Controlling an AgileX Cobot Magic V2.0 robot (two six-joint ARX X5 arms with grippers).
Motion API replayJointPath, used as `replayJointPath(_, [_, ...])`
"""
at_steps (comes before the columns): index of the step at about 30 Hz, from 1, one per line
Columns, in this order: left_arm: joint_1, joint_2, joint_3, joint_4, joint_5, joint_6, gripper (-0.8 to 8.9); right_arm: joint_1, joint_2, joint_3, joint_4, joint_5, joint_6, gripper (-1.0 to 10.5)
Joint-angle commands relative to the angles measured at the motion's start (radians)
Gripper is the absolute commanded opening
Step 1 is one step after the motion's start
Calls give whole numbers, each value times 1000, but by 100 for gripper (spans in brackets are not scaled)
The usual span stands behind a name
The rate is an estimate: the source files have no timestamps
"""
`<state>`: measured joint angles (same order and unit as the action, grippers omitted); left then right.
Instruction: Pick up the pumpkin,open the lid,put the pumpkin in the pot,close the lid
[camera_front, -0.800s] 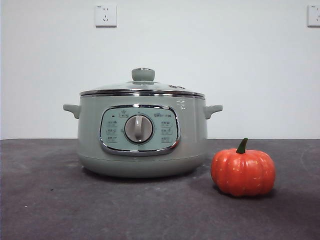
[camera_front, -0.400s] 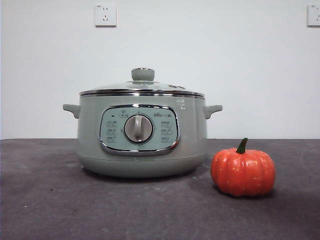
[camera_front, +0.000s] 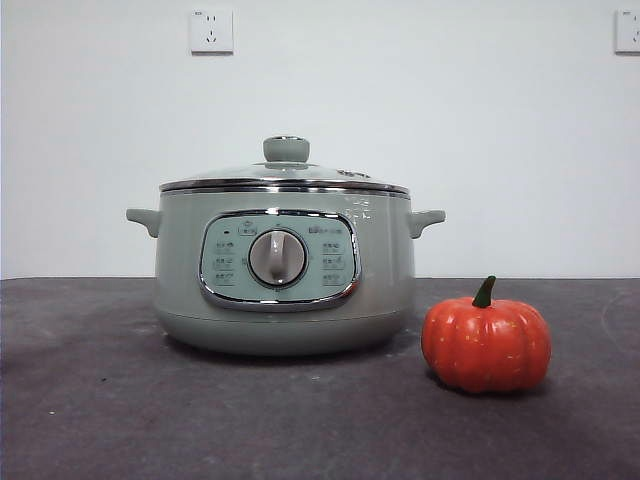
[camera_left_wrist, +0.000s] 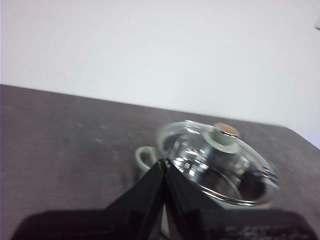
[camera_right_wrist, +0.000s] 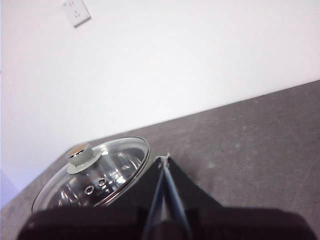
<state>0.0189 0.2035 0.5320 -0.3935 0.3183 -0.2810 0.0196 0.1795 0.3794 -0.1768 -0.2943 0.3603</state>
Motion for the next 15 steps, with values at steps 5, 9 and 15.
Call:
replayJointPath(5, [2,219,170,-80,165,122,-8,3,256,336,-291,-137,-199,-12])
replayJointPath(9, [2,325,270,-175,240,217,-8,15,406,521,-489,-206,-311,-12])
replayJointPath(15, [2,431,397,-323,308,328,-8,57,586,729,-748,-204,-453,-11])
